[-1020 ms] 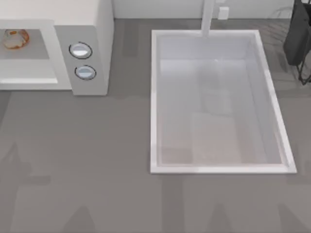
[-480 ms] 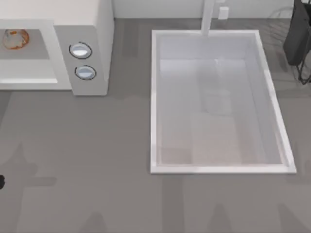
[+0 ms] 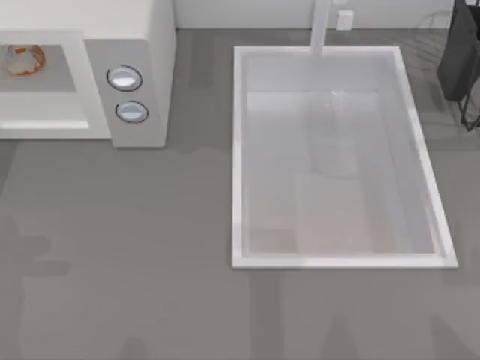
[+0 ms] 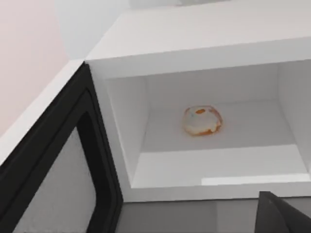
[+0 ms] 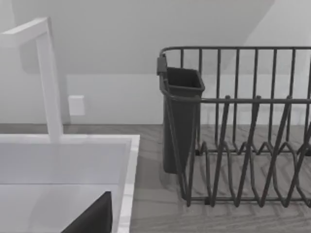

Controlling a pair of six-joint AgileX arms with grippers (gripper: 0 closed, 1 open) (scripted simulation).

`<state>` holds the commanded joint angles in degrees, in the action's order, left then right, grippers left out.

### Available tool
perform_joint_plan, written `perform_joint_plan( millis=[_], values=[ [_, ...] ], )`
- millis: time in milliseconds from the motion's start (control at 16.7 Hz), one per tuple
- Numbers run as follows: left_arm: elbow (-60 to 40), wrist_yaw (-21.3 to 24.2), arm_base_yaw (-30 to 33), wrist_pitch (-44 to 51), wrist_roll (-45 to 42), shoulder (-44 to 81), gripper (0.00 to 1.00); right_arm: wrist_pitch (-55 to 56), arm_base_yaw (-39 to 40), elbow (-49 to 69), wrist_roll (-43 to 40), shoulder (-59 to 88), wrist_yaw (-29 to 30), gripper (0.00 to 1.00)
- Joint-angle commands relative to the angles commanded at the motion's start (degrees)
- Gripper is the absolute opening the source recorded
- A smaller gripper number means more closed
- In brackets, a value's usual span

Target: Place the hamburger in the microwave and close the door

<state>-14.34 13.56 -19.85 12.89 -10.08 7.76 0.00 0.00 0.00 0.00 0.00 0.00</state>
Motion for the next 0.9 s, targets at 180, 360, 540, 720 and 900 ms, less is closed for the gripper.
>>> perform_joint_plan(
  millis=[180,360,540,720,900],
  values=[
    [-11.2,4.6,-9.9,5.3,-8.9,14.5,0.0,0.0,0.0,0.0,0.0,0.0,0.0,1.0],
    [-23.8,9.7,-19.8,11.2,-18.2,32.3,0.0,0.0,0.0,0.0,0.0,0.0,0.0,1.0],
    [-36.6,14.6,-28.3,17.1,-26.8,51.3,0.0,0.0,0.0,0.0,0.0,0.0,0.0,1.0],
    [-48.2,18.8,-34.6,22.6,-34.0,68.8,0.0,0.0,0.0,0.0,0.0,0.0,0.0,1.0],
    [-57.7,22.4,-38.8,27.2,-39.1,82.4,0.0,0.0,0.0,0.0,0.0,0.0,0.0,1.0]
  ],
)
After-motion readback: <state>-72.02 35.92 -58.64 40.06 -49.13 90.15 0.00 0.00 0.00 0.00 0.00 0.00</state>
